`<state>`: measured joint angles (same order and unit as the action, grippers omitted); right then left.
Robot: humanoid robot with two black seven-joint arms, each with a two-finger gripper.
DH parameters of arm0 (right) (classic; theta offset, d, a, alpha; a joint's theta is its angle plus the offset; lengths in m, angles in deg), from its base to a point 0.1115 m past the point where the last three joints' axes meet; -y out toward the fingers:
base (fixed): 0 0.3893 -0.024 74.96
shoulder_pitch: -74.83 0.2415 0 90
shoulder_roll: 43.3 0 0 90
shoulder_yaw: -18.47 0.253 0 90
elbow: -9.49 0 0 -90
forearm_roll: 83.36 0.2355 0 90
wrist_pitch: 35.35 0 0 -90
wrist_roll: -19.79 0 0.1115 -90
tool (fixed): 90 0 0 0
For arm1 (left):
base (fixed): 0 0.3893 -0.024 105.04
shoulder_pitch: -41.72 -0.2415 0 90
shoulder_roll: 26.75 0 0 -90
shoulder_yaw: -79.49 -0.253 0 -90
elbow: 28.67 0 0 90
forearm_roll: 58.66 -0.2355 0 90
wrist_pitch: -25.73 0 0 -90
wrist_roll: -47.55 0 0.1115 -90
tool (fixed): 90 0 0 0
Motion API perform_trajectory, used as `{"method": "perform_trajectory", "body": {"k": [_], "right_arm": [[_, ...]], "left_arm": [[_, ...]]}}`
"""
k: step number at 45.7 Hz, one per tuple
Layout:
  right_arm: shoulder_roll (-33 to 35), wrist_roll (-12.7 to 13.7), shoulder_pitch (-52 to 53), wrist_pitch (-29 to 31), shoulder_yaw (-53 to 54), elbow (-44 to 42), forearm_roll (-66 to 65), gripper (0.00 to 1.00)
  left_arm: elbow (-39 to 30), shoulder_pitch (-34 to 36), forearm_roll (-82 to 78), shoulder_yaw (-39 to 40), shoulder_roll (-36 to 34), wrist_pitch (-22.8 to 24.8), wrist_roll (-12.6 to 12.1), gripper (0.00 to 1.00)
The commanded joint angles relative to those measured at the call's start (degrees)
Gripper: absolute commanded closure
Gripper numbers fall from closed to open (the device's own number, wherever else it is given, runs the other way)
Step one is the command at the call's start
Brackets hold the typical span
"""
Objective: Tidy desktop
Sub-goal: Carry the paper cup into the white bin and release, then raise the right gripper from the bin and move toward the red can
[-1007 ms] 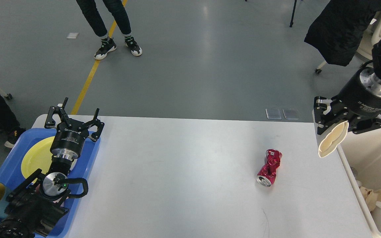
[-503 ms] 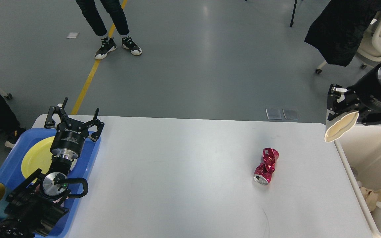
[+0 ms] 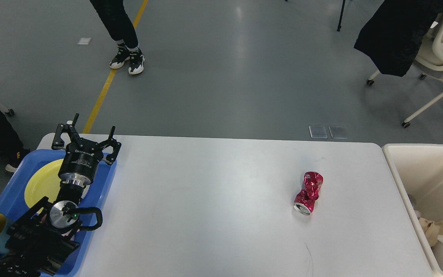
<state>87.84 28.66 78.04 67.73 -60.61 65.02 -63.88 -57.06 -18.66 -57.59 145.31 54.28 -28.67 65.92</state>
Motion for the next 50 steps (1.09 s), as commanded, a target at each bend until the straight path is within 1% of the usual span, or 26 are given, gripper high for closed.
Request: {"method": "perform_trajectory", "body": {"k": [1,5,12,18,21,23,32,39,40,41,42,43,44,50], "right_arm": [[4.03,0.18,-9.96,-5.86,8.05,-5.42,-0.06,1.0],[1.23,0.18,-20.58,-5.87,14.2,-14.37,0.03,1.0],[-5.27,0.18,-40.54,-5.95,25.98,-33.88,-0.05,1.0],[-14.41,0.18,-53.99,-7.01,30.91,-51.9,-0.06,1.0],[-17.84,0.1,-58.31,-7.1,31.09,-57.8,-0.06,1.0],[-19.34,0.1,-59.81,-7.19,31.0,-59.57,-0.14,1.0],[-21.98,0.18,-61.66,-9.65,31.18,-59.66,-0.14,1.0],[-21.98,0.1,-62.62,-9.91,31.18,-59.75,-0.14,0.99],[-21.9,0.01,-62.8,-10.08,31.18,-59.75,-0.23,0.84],[-21.81,0.01,-62.89,-10.17,31.09,-59.92,-0.14,0.67],[-21.72,-0.08,-62.8,-10.26,31.09,-59.92,-0.23,0.4],[-21.63,-0.08,-62.8,-10.44,31.0,-59.92,-0.23,0.18],[-21.63,-0.17,-62.8,-10.7,30.92,-60.01,-0.23,0.0],[-22.16,-0.08,-62.45,-10.88,31.09,-59.84,-0.23,0.0]], "left_arm": [[0.0,0.0,-0.02,0.0,0.0,-0.01,0.0,0.04],[0.0,0.0,-0.02,0.0,0.0,-0.01,0.0,0.04],[0.0,0.0,-0.02,0.0,0.0,-0.01,0.0,0.04],[0.0,0.0,-0.02,0.0,0.0,-0.01,0.0,0.04],[0.0,0.0,-0.02,0.0,0.0,-0.01,0.0,0.04],[0.0,0.0,-0.02,0.0,0.0,-0.01,0.0,0.04],[0.0,0.0,-0.02,0.0,0.0,-0.01,0.0,0.04],[0.0,0.0,-0.02,0.0,0.0,-0.01,0.0,0.04],[0.0,0.0,-0.02,0.0,0.0,-0.1,0.0,0.04],[0.0,0.0,-0.02,0.0,0.0,-0.01,0.0,0.04],[0.0,0.0,-0.02,0.0,0.0,-0.01,0.0,0.04],[0.0,0.0,-0.02,0.0,0.0,-0.01,0.0,0.04],[0.0,0.0,-0.02,0.0,0.0,-0.1,0.0,0.04],[0.0,0.0,-0.02,0.0,0.0,-0.01,0.0,0.04]]}}
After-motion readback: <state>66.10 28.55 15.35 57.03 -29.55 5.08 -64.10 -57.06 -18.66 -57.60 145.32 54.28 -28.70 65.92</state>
